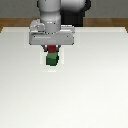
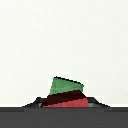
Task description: Place the red cube on top of the green cube.
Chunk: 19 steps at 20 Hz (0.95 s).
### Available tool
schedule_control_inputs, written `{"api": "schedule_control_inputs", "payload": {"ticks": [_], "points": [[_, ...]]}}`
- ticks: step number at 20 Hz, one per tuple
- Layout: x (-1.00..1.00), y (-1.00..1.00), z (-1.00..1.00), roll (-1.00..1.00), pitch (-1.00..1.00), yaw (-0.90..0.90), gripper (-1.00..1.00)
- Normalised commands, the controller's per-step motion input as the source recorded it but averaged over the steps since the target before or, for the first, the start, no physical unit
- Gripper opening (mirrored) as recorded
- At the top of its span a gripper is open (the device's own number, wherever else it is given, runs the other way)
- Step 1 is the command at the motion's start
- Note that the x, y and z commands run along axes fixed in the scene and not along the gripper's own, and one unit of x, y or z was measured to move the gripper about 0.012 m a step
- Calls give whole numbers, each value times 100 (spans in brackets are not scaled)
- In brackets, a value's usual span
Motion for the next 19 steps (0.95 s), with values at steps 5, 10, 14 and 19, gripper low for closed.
{"api": "schedule_control_inputs", "payload": {"ticks": [5, 10, 14, 19], "points": [[0, 0, -20, 0, 0, 0, 100], [0, 0, 0, 0, 0, 0, 100], [0, 0, 0, 0, 0, 0, 100], [0, 0, 0, 0, 0, 0, 100]]}}
